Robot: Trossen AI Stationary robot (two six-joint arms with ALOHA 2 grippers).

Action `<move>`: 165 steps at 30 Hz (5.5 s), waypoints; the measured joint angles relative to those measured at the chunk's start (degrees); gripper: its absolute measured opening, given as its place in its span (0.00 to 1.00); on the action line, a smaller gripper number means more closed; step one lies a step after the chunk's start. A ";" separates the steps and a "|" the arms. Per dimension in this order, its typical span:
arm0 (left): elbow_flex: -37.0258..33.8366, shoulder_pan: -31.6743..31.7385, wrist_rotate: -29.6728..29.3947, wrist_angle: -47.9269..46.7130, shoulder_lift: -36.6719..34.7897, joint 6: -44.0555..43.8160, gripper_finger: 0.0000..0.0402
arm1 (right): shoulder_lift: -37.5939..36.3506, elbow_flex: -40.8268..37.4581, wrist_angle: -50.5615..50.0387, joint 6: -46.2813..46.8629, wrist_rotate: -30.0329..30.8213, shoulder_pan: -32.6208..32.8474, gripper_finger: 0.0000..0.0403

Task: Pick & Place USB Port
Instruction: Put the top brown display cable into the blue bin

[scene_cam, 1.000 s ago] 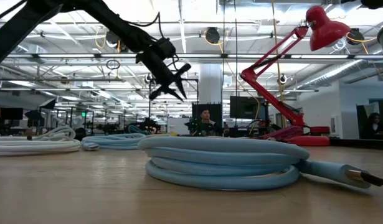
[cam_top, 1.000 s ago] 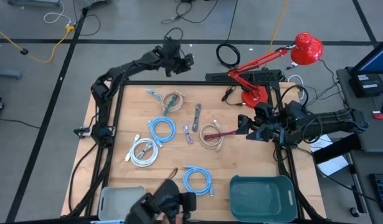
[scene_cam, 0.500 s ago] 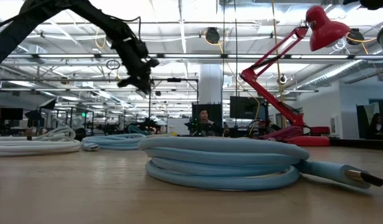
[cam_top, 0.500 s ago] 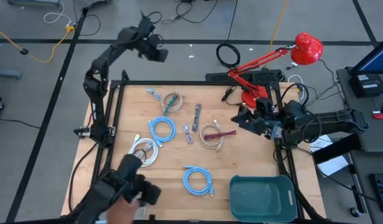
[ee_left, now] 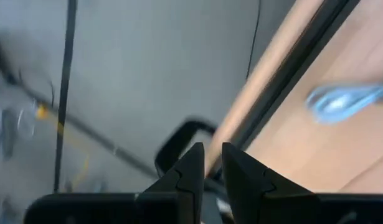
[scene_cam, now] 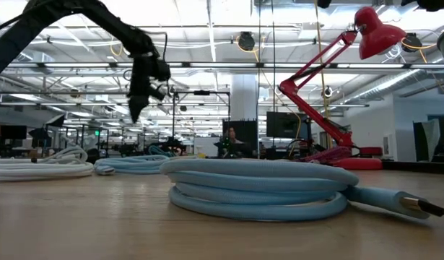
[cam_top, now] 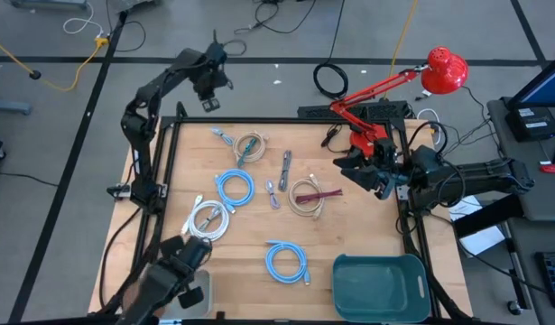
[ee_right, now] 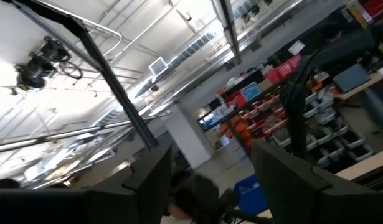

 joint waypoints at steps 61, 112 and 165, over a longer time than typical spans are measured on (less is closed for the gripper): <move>-6.34 -10.82 20.77 -9.37 7.91 -57.32 0.00 | 0.26 0.00 -0.37 -2.04 -1.53 1.66 0.53; 8.06 -30.04 26.35 -3.33 20.90 -50.18 0.08 | 0.24 0.02 0.93 -0.20 0.23 3.69 0.53; 8.01 -65.83 41.03 32.24 -1.87 -80.94 0.08 | -3.56 0.02 -11.56 14.53 -7.02 14.43 0.53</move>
